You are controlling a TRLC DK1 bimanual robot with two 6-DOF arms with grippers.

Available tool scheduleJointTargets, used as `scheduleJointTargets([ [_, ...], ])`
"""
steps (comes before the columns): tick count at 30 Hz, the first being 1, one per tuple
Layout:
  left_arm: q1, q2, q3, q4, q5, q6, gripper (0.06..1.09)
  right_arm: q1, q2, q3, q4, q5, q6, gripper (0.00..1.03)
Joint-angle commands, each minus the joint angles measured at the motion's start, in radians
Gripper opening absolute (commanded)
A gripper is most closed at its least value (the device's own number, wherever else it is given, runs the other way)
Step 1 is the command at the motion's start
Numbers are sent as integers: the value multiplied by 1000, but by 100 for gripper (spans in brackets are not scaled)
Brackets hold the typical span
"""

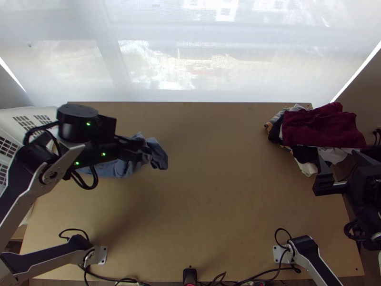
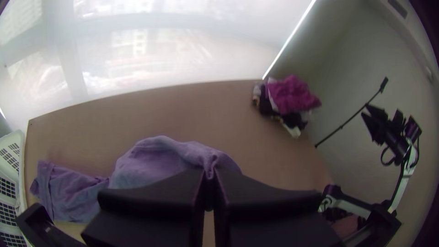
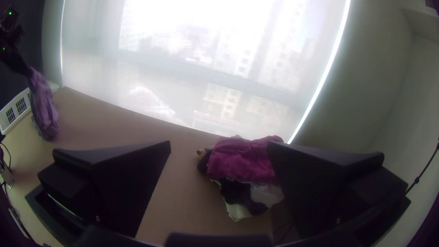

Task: Fold the t-shirt

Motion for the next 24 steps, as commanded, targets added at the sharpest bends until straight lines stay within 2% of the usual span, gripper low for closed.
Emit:
scheduleJointTargets([
  [1,-184,-50,-268,35,-3,48,10,-16,1,-5,0,0,0,98],
  [10,-454,-35,-391,33,8,82,10,-42,-3,-45,-5,0,5,98],
  [11,-473,-26,-387,33,14,80,15,-43,-3,-51,-5,0,5,98],
  [12,-485,-15,-383,33,17,77,27,-45,-3,-54,-2,0,5,98],
  [14,-508,-1,-375,30,28,76,65,-48,-3,-59,2,0,5,98],
  [16,-510,13,-363,29,26,79,93,-51,0,-59,3,0,5,98],
  [18,-505,17,-344,24,20,82,101,-51,3,-59,6,0,2,98],
  [24,-359,8,-314,4,-41,134,102,-48,21,-62,23,0,-4,98],
])
